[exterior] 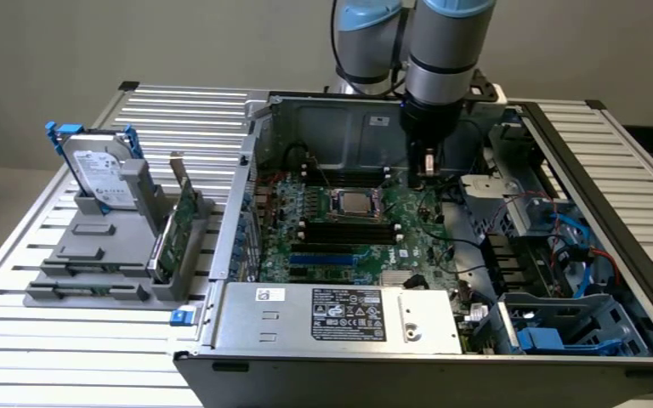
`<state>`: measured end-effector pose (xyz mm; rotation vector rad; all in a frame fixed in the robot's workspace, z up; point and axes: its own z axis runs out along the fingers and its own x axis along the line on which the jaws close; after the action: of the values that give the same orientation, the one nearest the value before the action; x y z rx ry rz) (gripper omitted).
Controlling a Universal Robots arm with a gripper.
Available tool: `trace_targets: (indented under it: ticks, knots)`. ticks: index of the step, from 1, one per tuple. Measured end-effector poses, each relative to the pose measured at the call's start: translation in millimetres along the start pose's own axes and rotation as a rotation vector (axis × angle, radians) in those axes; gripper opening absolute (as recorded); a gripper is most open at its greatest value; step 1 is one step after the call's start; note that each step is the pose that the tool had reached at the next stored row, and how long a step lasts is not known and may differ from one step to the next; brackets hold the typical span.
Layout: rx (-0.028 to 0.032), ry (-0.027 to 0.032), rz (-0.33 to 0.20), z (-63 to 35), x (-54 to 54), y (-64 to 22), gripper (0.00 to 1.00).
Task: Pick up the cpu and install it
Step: 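Close the cpu cover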
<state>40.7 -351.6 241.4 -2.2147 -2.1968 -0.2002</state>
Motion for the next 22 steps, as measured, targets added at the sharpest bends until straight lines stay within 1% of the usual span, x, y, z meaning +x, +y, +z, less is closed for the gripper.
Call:
trace_targets:
  ticks: [5,7,11,15,18,22]
  knots:
    - [0.0139,0.0024,0.002,-1.0,0.1,-5.1,0.11]
    - [0.0202,0.0045,0.003,-2.0,0.1,-7.8,0.11]
    - [0.0345,0.0102,0.004,-4.1,0.3,-13.6,0.11]
    - [0.0493,0.0143,0.006,-5.4,0.4,-19.0,0.11]
    - [0.0579,0.0149,0.007,-6.0,0.3,-23.0,0.11]
    - [0.0666,0.0150,0.008,-6.3,0.3,-27.7,0.11]
